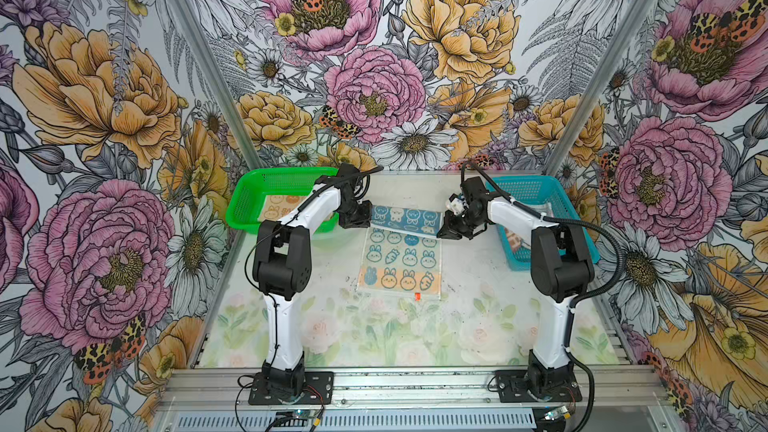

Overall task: Fold and stack the towels
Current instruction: 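Lay the held edge down toward the robot with both grippers, flattening the towel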

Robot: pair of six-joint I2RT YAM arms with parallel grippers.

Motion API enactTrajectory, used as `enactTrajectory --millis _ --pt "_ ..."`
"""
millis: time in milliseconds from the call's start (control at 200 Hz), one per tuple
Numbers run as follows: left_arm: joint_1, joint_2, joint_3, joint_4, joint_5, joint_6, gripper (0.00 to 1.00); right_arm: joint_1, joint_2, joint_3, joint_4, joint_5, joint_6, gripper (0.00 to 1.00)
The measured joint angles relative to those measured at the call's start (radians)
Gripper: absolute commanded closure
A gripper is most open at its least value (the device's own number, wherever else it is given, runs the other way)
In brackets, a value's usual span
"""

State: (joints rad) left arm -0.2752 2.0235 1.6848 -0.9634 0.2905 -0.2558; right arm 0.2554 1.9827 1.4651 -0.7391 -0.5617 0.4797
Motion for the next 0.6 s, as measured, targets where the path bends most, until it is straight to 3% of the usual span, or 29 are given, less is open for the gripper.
enactTrajectory --millis 295,600 --pt "-0.042 -0.206 -0.311 0.064 -0.061 -0.006 1.0 0.083 -0.185 -0.272 0.087 0.019 0.001 1.0" --pt "-0.054 -0.389 -0.514 0.096 -0.066 -0.042 1.0 0.142 -0.313 -0.386 0.125 0.042 0.021 1.0"
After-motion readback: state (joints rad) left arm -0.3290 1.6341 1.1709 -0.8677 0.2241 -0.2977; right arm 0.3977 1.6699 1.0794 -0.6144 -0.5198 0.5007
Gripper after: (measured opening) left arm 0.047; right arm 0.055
